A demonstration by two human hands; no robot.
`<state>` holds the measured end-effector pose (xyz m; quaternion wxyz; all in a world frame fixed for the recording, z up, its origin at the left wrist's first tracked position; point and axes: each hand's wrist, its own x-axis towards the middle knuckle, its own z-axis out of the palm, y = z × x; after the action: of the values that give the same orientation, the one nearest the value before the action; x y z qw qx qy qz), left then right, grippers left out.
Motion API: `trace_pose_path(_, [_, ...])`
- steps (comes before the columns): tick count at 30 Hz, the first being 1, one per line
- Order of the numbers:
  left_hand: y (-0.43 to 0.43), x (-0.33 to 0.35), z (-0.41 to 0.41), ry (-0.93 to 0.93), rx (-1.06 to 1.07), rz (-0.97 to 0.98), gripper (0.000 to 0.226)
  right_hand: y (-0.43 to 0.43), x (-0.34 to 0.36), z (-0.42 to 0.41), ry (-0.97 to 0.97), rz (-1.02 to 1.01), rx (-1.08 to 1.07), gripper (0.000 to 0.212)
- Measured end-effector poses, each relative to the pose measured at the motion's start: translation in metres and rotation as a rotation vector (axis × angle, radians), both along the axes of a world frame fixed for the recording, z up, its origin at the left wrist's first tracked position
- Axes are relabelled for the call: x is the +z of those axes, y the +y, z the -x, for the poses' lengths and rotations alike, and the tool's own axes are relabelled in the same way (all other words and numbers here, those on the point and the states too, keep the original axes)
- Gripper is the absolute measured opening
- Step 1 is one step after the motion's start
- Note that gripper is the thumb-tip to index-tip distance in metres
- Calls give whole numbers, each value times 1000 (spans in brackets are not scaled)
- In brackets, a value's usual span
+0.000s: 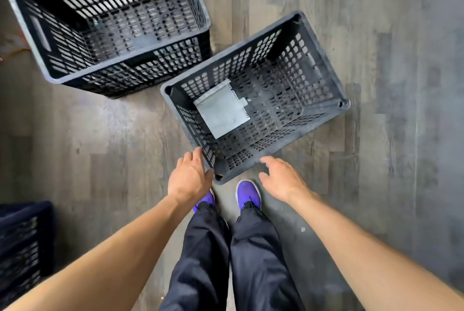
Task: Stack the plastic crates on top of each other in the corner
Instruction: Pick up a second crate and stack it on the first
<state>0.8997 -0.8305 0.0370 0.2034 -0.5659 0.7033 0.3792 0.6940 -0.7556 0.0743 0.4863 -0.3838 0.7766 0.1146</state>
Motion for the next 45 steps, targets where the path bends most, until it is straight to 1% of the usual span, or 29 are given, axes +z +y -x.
trace_pose_path(3, [-6, -10, 4, -7, 117, -61, 73, 1, -8, 0, -16, -32, -103, 50])
trace_pose_path(6, [-11, -25, 6, -59, 155, -81, 77, 2, -23, 1, -16, -65, -157, 51])
trace_pose_path(8, [-13, -40, 8, -114, 191, -102, 77, 0, -39, -2, -9, -101, -180, 49])
trace_pose_path(10, [-15, -59, 11, -127, 219, -106, 74, -5, -55, -9, 14, -97, -232, 44])
trace_pose_path(11, [-16, -67, 13, -123, 235, -101, 72, -9, -61, -13, 47, -71, -278, 42])
trace_pose_path(13, [-16, -83, 14, -107, 268, -75, 62, -14, -76, -23, 151, -17, -399, 44])
trace_pose_path(15, [-13, -93, 14, -104, 282, -46, 55, -15, -88, -30, 223, -5, -499, 46])
trace_pose_path(18, [-7, -97, 14, -89, 278, -14, 61, -11, -99, -34, 230, -3, -609, 42])
trace_pose_path(21, [-6, -99, 13, -42, 333, -26, 65, -9, -102, -35, 207, 6, -713, 42])
trace_pose_path(24, [-6, -100, 14, -38, 345, -11, 63, -10, -107, -34, 218, 7, -743, 43])
trace_pose_path(27, [-5, -98, 14, -46, 362, -1, 55, -9, -107, -33, 245, 2, -746, 46])
trace_pose_path(30, [-10, -99, 14, -23, 453, -42, 50, -6, -120, -32, 182, 9, -840, 45])
trace_pose_path(33, [-17, -104, 12, -19, 576, -107, 52, -2, -145, -29, 30, 21, -994, 52])
trace_pose_path(34, [-19, -107, 12, 1, 619, -124, 54, -5, -146, -30, -34, 33, -1082, 51])
trace_pose_path(36, [-22, -113, 11, 86, 755, -197, 64, -11, -143, -32, -173, 57, -1282, 36])
trace_pose_path(37, [-23, -118, 11, 131, 831, -249, 71, -11, -148, -31, -206, 65, -1358, 28])
trace_pose_path(38, [-22, -124, 10, 179, 902, -290, 78, -11, -152, -30, -221, 59, -1413, 25])
trace_pose_path(39, [-21, -130, 11, 213, 966, -315, 82, -10, -156, -29, -229, 49, -1459, 25])
trace_pose_path(40, [-20, -134, 12, 243, 1020, -327, 80, -10, -159, -30, -232, 39, -1490, 26])
trace_pose_path(42, [-19, -131, 19, 295, 1097, -326, 67, -12, -160, -32, -268, 20, -1545, 28])
trace_pose_path(45, [-17, -123, 27, 344, 1167, -316, 56, -14, -160, -32, -331, 20, -1630, 41])
